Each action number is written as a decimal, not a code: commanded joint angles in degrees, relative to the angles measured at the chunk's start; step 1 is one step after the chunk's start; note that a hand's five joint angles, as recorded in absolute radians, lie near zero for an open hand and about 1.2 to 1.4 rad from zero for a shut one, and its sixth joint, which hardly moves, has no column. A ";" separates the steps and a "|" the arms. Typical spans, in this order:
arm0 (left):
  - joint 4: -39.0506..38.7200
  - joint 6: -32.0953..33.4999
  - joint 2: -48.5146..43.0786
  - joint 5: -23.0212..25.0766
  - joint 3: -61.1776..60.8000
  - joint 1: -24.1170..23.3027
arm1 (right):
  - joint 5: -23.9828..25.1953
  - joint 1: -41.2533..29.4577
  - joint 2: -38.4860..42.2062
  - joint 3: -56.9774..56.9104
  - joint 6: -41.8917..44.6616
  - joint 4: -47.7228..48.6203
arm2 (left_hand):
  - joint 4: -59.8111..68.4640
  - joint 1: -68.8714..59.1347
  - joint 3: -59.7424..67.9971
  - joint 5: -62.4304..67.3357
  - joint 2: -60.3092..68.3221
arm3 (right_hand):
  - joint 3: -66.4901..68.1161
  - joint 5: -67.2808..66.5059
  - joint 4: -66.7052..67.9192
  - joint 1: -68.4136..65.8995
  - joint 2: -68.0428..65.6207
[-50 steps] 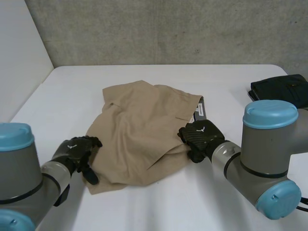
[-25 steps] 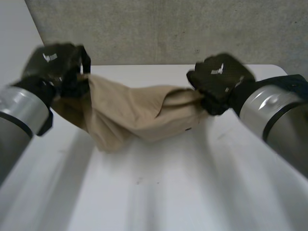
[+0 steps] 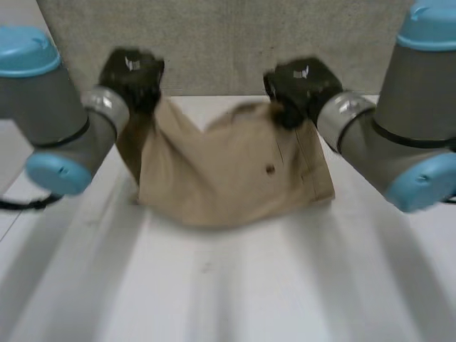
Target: Fold the laundry.
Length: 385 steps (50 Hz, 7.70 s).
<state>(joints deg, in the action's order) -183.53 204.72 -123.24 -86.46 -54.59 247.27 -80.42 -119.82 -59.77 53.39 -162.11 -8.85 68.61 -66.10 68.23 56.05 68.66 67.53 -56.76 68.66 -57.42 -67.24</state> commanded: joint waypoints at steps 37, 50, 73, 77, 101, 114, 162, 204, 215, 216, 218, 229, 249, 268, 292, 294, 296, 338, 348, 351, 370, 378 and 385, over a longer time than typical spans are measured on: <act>-8.69 0.16 11.17 9.11 -39.36 -2.05 | -1.05 1.96 -5.97 36.79 10.60 6.29 | -39.68 37.17 -39.30 -37.12 -39.74 | -36.07 35.30 -37.19 25.95 35.78; -7.63 -9.15 28.40 3.32 -49.19 0.23 | 2.36 3.62 -20.64 43.02 13.82 8.06 | -49.14 46.63 -48.76 -46.58 -49.20 | -57.53 56.76 -58.66 47.42 57.24; -3.68 -11.36 35.53 5.94 -65.37 12.27 | 10.54 8.28 -16.27 51.83 32.56 17.90 | -29.13 26.62 -28.75 -26.57 -29.19 | -48.87 48.10 -50.00 38.76 48.59; -0.35 -11.62 35.53 9.46 -66.60 12.10 | 13.26 9.78 -13.28 49.89 32.65 17.46 | -29.12 26.61 -28.74 -26.56 -29.18 | -43.85 43.08 -44.97 33.74 43.56; -2.88 -11.71 32.64 11.66 -64.77 10.25 | 13.28 11.63 -4.39 46.72 25.71 16.94 | -43.75 41.25 -43.37 -41.19 -43.81 | 12.47 -13.24 11.34 -22.58 -12.76; -4.65 -11.62 16.90 10.87 -53.87 6.03 | 12.83 11.45 -5.27 49.45 23.25 14.83 | -42.75 40.24 -42.37 -40.19 -42.81 | 12.47 -13.24 11.34 -22.58 -12.76; 16.20 9.12 11.21 10.26 -34.65 2.96 | 9.14 10.92 -11.70 35.48 27.82 -14.98 | 11.25 -13.75 11.63 13.81 11.19 | 12.47 -13.24 11.34 -22.58 -12.76; -21.08 -4.15 15.05 3.75 -35.48 0.23 | 2.64 7.14 -10.89 23.24 13.65 3.50 | 11.39 -13.90 11.77 13.95 11.34 | 12.47 -13.24 11.34 -22.58 -12.76; -13.88 -4.15 18.91 8.67 -46.22 -0.56 | 2.64 11.01 -9.31 36.61 17.63 7.43 | 11.39 -13.90 11.77 13.95 11.34 | -23.58 22.81 -24.71 13.47 23.30; -13.18 -4.15 19.44 8.67 -46.13 -0.65 | 2.55 11.10 -9.31 37.57 15.79 9.62 | 11.39 -13.90 11.77 13.95 11.34 | -36.13 35.35 -37.25 26.01 35.84; -11.42 -4.32 21.37 8.67 -45.69 -0.65 | 2.46 11.19 -9.40 38.37 12.89 11.48 | 11.39 -13.90 11.77 13.95 11.34 | -43.95 43.18 -45.08 33.84 43.66; -7.29 -5.82 28.40 8.50 -40.69 -4.51 | 3.08 10.48 -9.49 40.39 -11.99 16.58 | 11.39 -13.90 11.77 13.95 11.34 | -57.53 56.76 -58.66 47.42 57.24; -1.22 -13.46 32.80 7.88 -32.86 -8.73 | -6.50 1.17 7.56 29.41 -14.63 23.62 | 11.39 -13.90 11.77 13.95 11.34 | -57.53 56.76 -58.66 47.42 57.24; 3.60 -13.03 35.00 8.58 -39.87 0.40 | 7.46 12.59 -10.35 35.38 13.20 13.01 | 11.39 -13.90 11.77 13.95 11.34 | 12.47 -13.24 11.34 -22.58 -12.76; 15.48 3.67 31.66 8.67 -57.99 1.73 | 8.00 13.38 -22.93 46.81 37.92 -29.12 | 11.39 -13.90 11.77 13.95 11.34 | 12.47 -13.24 11.34 -22.58 -12.76; 15.66 3.76 31.66 8.67 -58.34 1.90 | 8.00 13.64 -22.85 47.42 37.92 -28.95 | 11.39 -13.90 11.77 13.95 11.34 | 12.47 -13.24 11.34 -22.58 -12.76; 15.83 3.85 32.10 8.67 -58.70 2.16 | 8.00 14.00 -22.85 47.95 38.01 -28.86 | 11.39 -13.90 11.77 13.95 11.34 | 12.47 -13.24 11.34 -22.58 -12.76; -29.70 3.76 11.62 -0.38 2.39 1.64 | -4.13 2.22 -2.10 -15.86 21.14 21.68 | 11.39 -13.90 11.77 13.95 11.34 | 12.47 -13.24 11.34 -22.58 -12.76; -28.20 3.06 11.98 -0.29 -16.21 1.99 | -3.08 1.08 -2.54 -2.34 21.66 21.94 | 11.39 -13.90 11.77 13.95 11.34 | 12.47 -13.24 11.34 -22.58 -12.76; -27.67 3.06 11.97 -0.12 -21.94 1.99 | -2.81 1.08 -1.76 3.38 21.84 21.77 | 11.39 -13.90 11.77 13.95 11.34 | 12.47 -13.24 11.34 -22.58 -12.76; -5.29 5.08 17.94 -0.11 -52.54 0.94 | -1.76 2.48 -1.65 30.89 27.63 1.24 | 11.39 -13.90 11.77 13.95 11.34 | 12.47 -13.24 11.34 -22.58 -12.76; 12.04 5.25 27.52 0.06 -58.78 0.58 | 0.17 6.44 -11.23 39.77 33.43 -15.40 | 11.39 -13.90 11.77 13.95 11.34 | 12.47 -13.24 11.34 -22.58 -12.76; 18.21 7.45 33.50 0.24 -61.16 -4.07 | 2.20 9.60 -16.25 48.21 40.47 -19.37 | -6.15 3.65 -5.77 -3.59 -6.21 | 12.47 -13.24 11.34 -22.58 -12.76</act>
<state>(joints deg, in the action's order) -168.59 210.80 -93.48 -86.24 -114.47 246.73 -79.79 -112.47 -72.69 95.83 -126.08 -26.14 67.08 -65.24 66.93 56.16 66.90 67.84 -57.05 68.15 -56.84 -67.24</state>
